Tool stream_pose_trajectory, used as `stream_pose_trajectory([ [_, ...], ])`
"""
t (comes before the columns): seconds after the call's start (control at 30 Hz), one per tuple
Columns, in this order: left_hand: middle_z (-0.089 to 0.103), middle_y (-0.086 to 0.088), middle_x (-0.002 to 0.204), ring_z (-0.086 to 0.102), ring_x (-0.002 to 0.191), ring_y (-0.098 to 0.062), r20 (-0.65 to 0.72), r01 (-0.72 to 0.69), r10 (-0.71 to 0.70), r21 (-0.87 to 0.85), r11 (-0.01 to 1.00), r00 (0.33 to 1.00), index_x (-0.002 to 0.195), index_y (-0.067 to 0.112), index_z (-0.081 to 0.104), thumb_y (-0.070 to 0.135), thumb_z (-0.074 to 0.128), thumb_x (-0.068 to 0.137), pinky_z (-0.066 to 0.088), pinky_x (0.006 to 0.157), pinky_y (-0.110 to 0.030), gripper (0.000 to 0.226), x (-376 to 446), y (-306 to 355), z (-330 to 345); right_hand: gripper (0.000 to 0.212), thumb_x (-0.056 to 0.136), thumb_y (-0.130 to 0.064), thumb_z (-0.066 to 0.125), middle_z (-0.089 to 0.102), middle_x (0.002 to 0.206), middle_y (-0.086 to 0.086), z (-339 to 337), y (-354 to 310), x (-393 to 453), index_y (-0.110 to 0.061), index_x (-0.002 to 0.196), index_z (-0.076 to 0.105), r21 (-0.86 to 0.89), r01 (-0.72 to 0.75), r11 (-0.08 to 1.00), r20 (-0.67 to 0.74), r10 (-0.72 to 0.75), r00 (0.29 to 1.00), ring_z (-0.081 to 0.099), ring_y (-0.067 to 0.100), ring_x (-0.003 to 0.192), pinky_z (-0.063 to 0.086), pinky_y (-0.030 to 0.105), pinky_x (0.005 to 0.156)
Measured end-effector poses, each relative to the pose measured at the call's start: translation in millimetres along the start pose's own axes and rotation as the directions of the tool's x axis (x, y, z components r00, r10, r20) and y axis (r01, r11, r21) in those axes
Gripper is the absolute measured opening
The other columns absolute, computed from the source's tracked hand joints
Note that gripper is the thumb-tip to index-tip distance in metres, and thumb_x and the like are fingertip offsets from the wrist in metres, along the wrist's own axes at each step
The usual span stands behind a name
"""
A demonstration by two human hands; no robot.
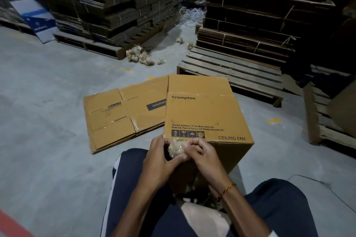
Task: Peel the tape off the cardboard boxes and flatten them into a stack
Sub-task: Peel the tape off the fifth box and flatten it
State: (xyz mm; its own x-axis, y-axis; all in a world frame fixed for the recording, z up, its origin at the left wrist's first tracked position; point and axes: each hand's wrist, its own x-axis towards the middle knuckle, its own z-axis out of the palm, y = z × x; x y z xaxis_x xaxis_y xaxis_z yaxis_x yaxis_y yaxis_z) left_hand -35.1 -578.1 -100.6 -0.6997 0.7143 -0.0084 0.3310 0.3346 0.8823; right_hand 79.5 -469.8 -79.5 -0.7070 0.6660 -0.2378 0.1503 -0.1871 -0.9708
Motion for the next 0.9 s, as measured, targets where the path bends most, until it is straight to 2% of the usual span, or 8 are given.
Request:
stream_pose_trajectory([
  [0.13,0.048,0.017,0.107,0.049,0.098,0.009,-0.027,-0.045,0.049,0.110,0.993,0.998,0.105,0.026,0.054,0.050,0.076,0.079,0.049,0.078,-0.034,0.043,-1.7,-1.0,-1.2,0.014,0.092,-0.007,0.071,0.073,0.105,0.007,2.6,7.1,0.9,-0.008,0.106,0.066,-0.026,0.039,0.999,0.056,-0.038,0.998,0.071,0.009,0.094,0.055,0.022,0.079],
  [0.23,0.045,0.017,0.105,0.051,0.095,0.006,-0.009,-0.047,0.048,0.138,0.989,0.999,0.098,0.025,0.054,0.064,0.068,0.066,0.051,0.079,-0.036,0.053,0.6,0.1,-8.7,0.008,0.092,-0.019,0.073,0.074,0.099,-0.006,1.6,7.5,-0.6,-0.020,0.100,0.071,-0.206,0.134,0.969,0.073,-0.122,0.990,0.070,0.001,0.093,0.052,0.017,0.079],
  [0.33,0.044,0.017,0.106,0.053,0.095,0.003,0.026,-0.044,0.041,0.142,0.989,0.999,0.094,0.025,0.055,0.067,0.064,0.058,0.054,0.079,-0.036,0.056,1.8,1.5,-13.9,0.020,0.086,-0.043,0.075,0.063,0.089,-0.014,-2.1,-2.8,5.2,-0.025,0.089,0.068,-0.668,0.277,0.691,0.054,-0.327,0.944,0.059,0.000,0.081,0.045,0.016,0.066],
  [0.4,0.042,0.017,0.106,0.052,0.095,0.004,0.035,-0.075,0.070,0.170,0.983,0.997,0.095,0.027,0.052,0.063,0.067,0.059,0.054,0.077,-0.035,0.053,1.6,-2.1,-14.7,0.030,0.086,-0.057,0.070,0.055,0.086,-0.016,-4.9,-9.2,8.0,-0.027,0.088,0.064,-0.815,0.276,0.509,0.067,-0.390,0.918,0.051,-0.001,0.075,0.044,0.023,0.065],
  [0.53,0.040,0.016,0.112,0.052,0.098,0.003,0.031,-0.123,0.120,0.190,0.974,0.992,0.089,0.038,0.043,0.044,0.077,0.068,0.055,0.078,-0.036,0.040,0.7,-5.5,-16.1,0.033,0.090,-0.062,0.061,0.057,0.077,-0.015,-15.4,-7.7,10.9,-0.029,0.086,0.057,-0.858,0.231,0.458,0.029,-0.407,0.913,0.054,0.002,0.070,0.043,0.027,0.058],
  [0.6,0.037,0.016,0.123,0.052,0.097,0.001,0.018,-0.153,0.153,0.230,0.961,0.988,0.087,0.039,0.041,0.037,0.080,0.071,0.054,0.076,-0.033,0.042,-1.3,-4.0,-14.2,0.029,0.092,-0.059,0.061,0.062,0.075,-0.013,-18.9,-7.7,13.6,-0.032,0.103,0.055,-0.856,0.182,0.485,-0.012,-0.371,0.929,0.061,0.010,0.073,0.049,0.031,0.059],
  [0.7,0.030,0.009,0.135,0.045,0.114,-0.013,-0.038,-0.208,0.231,0.311,0.928,0.972,0.094,0.036,0.045,0.034,0.079,0.070,0.052,0.081,-0.036,0.041,-6.1,-2.9,-8.9,0.045,0.091,-0.058,0.063,0.067,0.082,-0.005,-19.7,-11.2,21.1,-0.033,0.124,0.045,-0.876,0.091,0.474,-0.059,-0.292,0.955,0.067,0.022,0.081,0.058,0.040,0.068],
  [0.9,0.034,0.012,0.097,0.039,0.092,-0.012,-0.140,-0.177,0.266,0.451,0.874,0.954,0.088,0.034,0.038,0.053,0.062,0.068,0.039,0.071,-0.038,0.036,-8.6,-5.6,-13.4,0.047,0.093,-0.057,0.062,0.064,0.089,-0.002,-12.0,-21.9,26.7,-0.026,0.126,0.052,-0.921,0.078,0.382,-0.026,-0.258,0.966,0.065,0.026,0.088,0.052,0.034,0.065],
])
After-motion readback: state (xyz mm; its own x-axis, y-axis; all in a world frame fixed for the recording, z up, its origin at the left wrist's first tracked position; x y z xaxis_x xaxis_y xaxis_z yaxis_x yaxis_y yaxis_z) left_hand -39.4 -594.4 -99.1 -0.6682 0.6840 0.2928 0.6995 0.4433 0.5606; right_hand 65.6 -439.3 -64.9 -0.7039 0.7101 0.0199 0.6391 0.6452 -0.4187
